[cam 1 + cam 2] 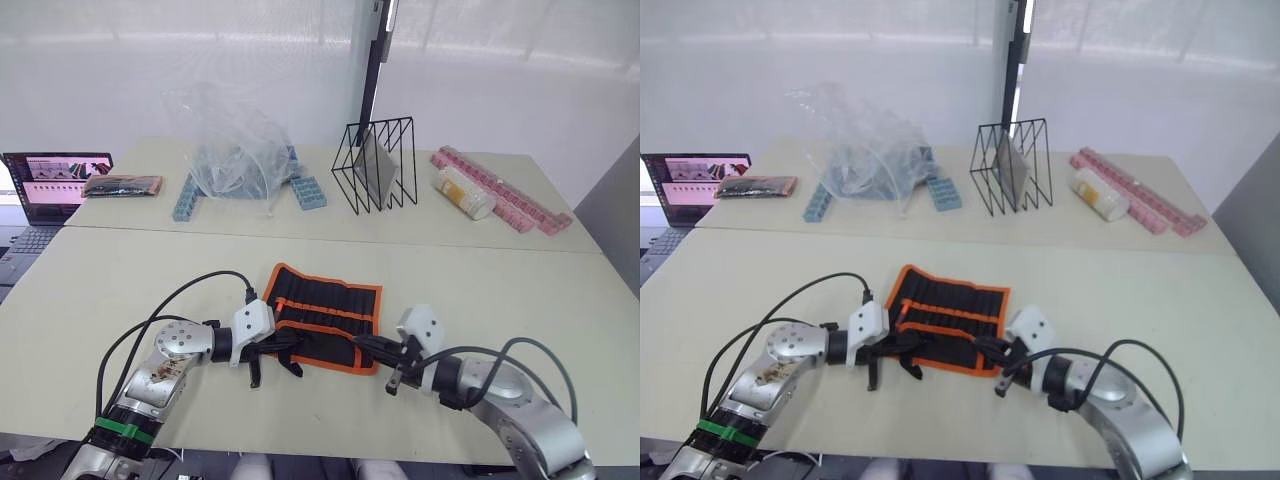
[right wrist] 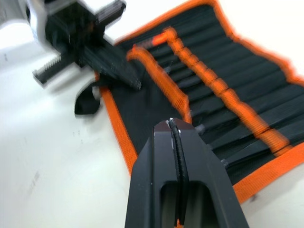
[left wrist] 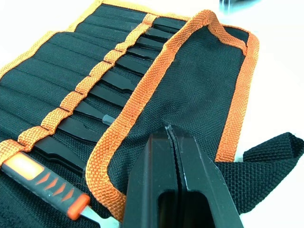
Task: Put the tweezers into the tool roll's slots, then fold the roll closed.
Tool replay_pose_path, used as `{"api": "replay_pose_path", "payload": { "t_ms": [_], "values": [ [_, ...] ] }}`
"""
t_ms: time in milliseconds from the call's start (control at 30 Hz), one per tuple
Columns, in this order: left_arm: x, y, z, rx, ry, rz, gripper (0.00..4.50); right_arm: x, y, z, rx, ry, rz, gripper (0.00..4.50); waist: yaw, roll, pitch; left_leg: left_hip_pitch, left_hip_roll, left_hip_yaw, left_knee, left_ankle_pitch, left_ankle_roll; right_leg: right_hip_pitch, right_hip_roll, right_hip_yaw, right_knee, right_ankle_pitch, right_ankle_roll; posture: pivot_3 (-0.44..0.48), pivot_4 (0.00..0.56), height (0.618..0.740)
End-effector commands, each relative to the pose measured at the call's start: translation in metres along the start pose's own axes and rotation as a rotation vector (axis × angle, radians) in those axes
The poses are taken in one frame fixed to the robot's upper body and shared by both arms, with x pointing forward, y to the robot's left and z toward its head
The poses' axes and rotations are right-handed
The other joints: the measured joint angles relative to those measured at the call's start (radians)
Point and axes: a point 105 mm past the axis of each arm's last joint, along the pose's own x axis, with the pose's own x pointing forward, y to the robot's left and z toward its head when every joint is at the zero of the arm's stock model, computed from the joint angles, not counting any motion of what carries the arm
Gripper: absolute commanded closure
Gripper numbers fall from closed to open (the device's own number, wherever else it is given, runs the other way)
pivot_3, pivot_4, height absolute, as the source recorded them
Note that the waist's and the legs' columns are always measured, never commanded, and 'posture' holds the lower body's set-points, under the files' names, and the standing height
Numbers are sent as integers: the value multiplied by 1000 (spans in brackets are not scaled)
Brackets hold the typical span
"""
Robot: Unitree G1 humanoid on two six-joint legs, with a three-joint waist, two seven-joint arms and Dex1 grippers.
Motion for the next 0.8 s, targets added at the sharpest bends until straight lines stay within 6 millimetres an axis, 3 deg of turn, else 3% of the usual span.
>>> {"api": "replay_pose_path", "payload": {
  "t_ms": [33, 200, 333, 467, 567, 800],
  "values": [
    [3, -9, -19, -40, 65, -26, 4500, -16, -10, 9, 99, -14, -46, 3294, 0, 0, 0, 0, 0, 0, 0, 0, 0, 0, 0, 0, 0, 0, 0, 0, 150, 720],
    [5, -9, -19, -34, 64, -27, 4500, -26, -27, -9, 266, 103, -109, 1680, 0, 0, 0, 0, 0, -1, 0, 0, 0, 1, 0, 0, -1, 0, 0, 0, 150, 720],
    [5, -9, -19, -28, 64, -25, 4500, -27, -37, -22, 432, 140, -135, 1680, 0, 0, 0, 0, -1, -1, 0, 0, 0, 2, 0, 0, -1, 0, 0, 0, 150, 720],
    [6, -9, -19, -25, 64, -24, 4500, -18, -33, -33, 566, 175, -106, 1680, -1, 0, 0, 0, -1, -1, 0, 0, 0, 2, 0, 0, -1, 0, 0, 0, 150, 720],
    [6, -9, -19, -23, 65, -25, 4500, -11, -26, -36, 647, 186, -62, 1680, -6, 0, 0, 0, -1, -2, 0, 0, 0, 3, 0, 0, -2, 0, 0, 0, 150, 720],
    [6, -8, -18, -19, 64, -20, 4500, 1, -34, -35, 778, 142, -74, 1680, -20, 1, 0, 1, -1, -4, 0, 0, 0, 6, 0, -1, -2, 0, 1, 0, 150, 720]
  ]
}}
